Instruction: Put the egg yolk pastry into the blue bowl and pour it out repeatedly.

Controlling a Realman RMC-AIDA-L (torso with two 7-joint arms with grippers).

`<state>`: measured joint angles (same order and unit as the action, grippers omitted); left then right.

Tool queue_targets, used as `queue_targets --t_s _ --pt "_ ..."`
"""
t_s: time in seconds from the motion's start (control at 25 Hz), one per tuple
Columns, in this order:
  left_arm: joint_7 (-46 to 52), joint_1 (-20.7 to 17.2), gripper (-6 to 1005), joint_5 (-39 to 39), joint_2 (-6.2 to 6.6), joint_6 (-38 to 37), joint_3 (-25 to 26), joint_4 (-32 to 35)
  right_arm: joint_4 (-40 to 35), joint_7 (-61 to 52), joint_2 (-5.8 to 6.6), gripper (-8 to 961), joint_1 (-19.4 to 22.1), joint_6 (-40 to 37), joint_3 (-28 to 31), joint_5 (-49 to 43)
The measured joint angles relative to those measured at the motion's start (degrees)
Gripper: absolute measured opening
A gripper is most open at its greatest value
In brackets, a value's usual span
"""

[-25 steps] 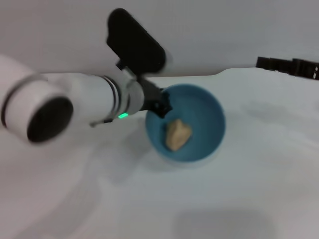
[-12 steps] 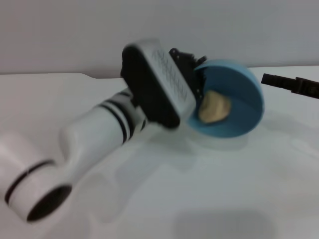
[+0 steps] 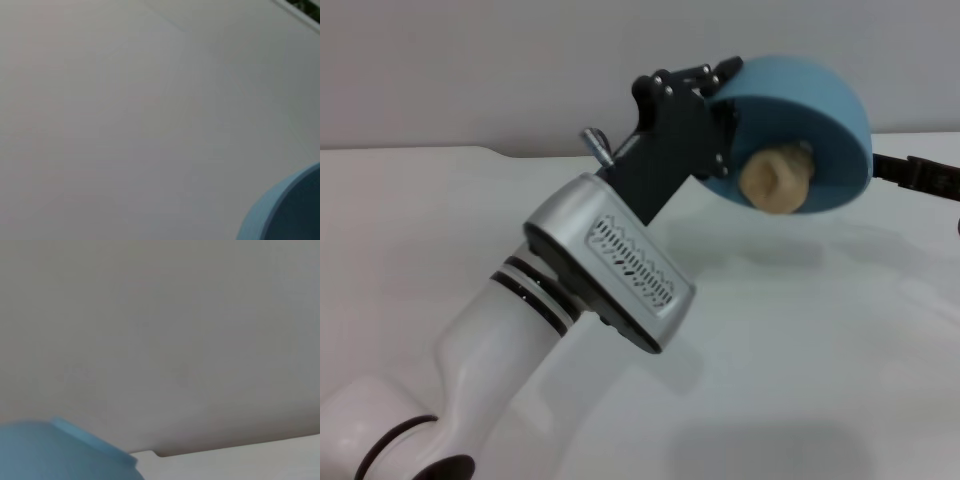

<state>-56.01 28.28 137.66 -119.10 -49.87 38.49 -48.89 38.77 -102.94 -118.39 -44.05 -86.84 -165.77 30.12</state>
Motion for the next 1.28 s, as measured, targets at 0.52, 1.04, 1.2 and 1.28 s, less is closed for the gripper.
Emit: queue_targets --t_s 0.52,1.04,1.2,1.28 --pt "-0.32 1.35 20 -9.38 0.01 -15.79 -5.06 1.52 -1.29 0.03 0.00 422 0.20 1.24 0.36 0.17" --pt "2.23 3.29 24 -13.29 -0.01 -10.92 -4.62 3.37 -2.92 -0.83 0.08 423 -0.12 -1.23 0.00 -0.15" --pt "4.46 3.79 24 -21.89 0.15 -2.11 0.69 1.53 -3.00 -0.81 0.13 423 -0.29 -1.60 -0.04 -0.20" --pt "5.41 4.22 25 -24.31 0.32 3.64 4.23 0.99 -3.23 -0.40 0.19 423 -0.44 -2.00 -0.07 -0.47"
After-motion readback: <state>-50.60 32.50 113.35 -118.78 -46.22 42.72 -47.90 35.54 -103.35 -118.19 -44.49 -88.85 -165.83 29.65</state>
